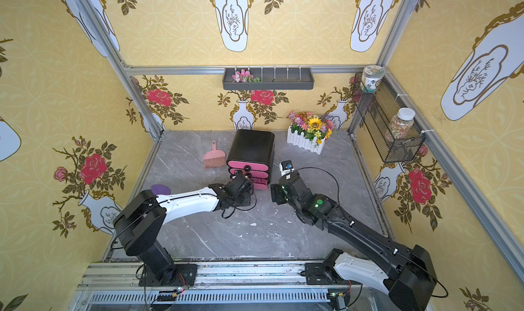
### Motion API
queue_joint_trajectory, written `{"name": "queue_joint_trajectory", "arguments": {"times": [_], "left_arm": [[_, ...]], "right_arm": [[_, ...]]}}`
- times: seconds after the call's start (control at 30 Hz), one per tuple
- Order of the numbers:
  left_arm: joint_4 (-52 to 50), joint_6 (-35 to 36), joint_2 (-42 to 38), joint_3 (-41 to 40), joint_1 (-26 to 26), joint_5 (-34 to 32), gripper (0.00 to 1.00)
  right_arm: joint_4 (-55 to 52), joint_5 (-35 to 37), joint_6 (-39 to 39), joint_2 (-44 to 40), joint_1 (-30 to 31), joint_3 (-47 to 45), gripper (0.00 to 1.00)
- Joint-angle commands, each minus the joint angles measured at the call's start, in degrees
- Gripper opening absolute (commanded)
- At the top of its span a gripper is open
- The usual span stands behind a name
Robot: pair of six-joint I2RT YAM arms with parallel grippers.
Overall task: Put the binder clips in the drawer according to color
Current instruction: Close the drawer in the storage box.
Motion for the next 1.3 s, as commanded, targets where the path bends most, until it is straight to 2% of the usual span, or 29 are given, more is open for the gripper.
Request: {"name": "queue_joint_trajectory", "arguments": {"times": [0.0, 0.23, 0.33, 0.5, 0.67, 0.77, 1.07, 1.27], "left_arm": [[-0.2, -0.4, 0.2, 1.3, 0.0, -3.2, 0.13], [0.4, -0.3, 3.0, 3.9, 0.0, -3.7, 0.12], [0.9, -1.0, 0.8, 2.2, 0.0, -4.3, 0.15], [0.0, -3.1, -7.6, -3.6, 0.0, -5.9, 0.21], [-3.1, -6.0, -16.8, -9.1, 0.0, -7.6, 0.25], [-4.8, -8.5, -20.9, -11.6, 0.5, -8.0, 0.27], [-6.4, -11.1, -31.4, -17.5, 7.0, -4.5, 0.33], [-6.7, -11.5, -33.8, -18.9, 9.2, -3.0, 0.34]], "right_arm": [[0.5, -0.1, 0.5, -0.4, -0.1, -0.4, 0.79], [1.0, -0.6, 1.7, -0.7, -0.4, -2.1, 0.78], [3.5, -2.1, 4.9, 0.1, -1.1, -4.1, 0.73], [13.7, -7.1, 16.7, 5.5, -2.8, -9.1, 0.46], [33.9, -14.4, 30.6, 15.2, -4.9, -15.7, 0.1], [46.2, -15.7, 35.1, 21.9, -4.8, -17.8, 0.01], [71.1, -14.5, 41.8, 38.2, -4.4, -18.6, 0.0], [81.5, -13.7, 44.2, 45.3, -4.3, -18.2, 0.0]]}}
